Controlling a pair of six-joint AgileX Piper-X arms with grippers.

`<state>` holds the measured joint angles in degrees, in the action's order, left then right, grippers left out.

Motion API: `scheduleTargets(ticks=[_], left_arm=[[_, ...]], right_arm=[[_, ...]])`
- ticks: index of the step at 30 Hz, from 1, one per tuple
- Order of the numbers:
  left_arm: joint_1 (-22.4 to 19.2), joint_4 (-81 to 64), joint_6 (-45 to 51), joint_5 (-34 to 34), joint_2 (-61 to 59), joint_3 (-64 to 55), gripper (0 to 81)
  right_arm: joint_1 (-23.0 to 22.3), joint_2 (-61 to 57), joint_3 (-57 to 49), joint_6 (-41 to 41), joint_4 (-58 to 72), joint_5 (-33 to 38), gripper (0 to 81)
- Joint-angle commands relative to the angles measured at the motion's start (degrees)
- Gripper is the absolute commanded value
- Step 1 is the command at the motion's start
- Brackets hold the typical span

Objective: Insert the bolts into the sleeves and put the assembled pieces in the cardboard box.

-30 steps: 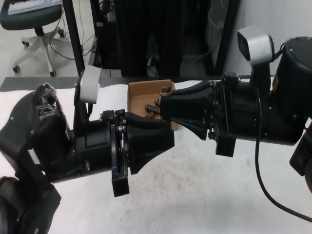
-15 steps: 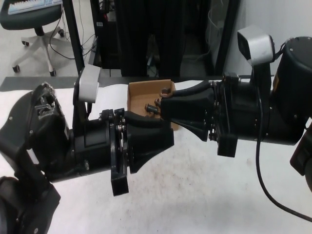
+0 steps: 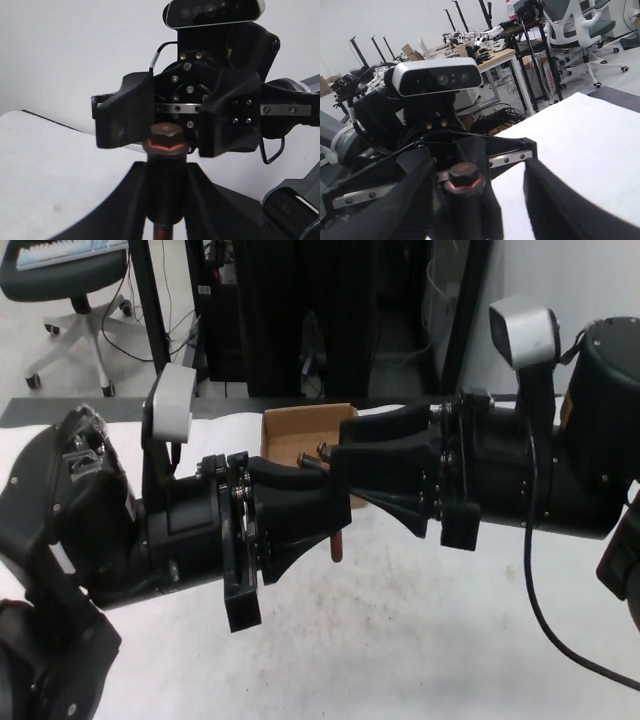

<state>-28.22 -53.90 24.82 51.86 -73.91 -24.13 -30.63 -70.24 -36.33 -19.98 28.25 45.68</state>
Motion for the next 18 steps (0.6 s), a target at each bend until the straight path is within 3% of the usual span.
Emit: scheduleTargets(ticks=[1,5,7,9,13,16,18], left_arm=[[0.1,-1.2,-0.3,1.4,0.7,-0.5,0.3],[0.1,-1.2,-0.3,1.4,0.7,-0.5,0.3],[0.1,-1.2,-0.3,1.4,0.7,-0.5,0.3],[0.1,-1.2,-0.3,1.4,0.7,-0.5,0.3],[0.1,-1.2,-0.3,1.4,0.7,-0.5,0.3],[0.3,-0.9,-0.3,0.0,0.7,-0.5,0.3],[0.8,0.1,-0.5,-5.1,0.7,-0.5,0.3]], right_arm=[[2.2,0.1,0.1,1.2,0.1,-2.8,50.8],[5.7,0.1,0.1,1.1,0.6,-3.4,49.8],[7.2,0.1,0.1,1.1,0.7,-3.4,44.3],[8.2,0.1,0.1,0.0,0.7,-3.4,33.0],[9.2,0.1,0.1,0.7,0.7,-3.4,0.6],[9.2,0.1,0.1,1.8,0.7,-3.6,0.8],[9.2,0.1,0.1,1.8,0.7,-3.6,0.8]])
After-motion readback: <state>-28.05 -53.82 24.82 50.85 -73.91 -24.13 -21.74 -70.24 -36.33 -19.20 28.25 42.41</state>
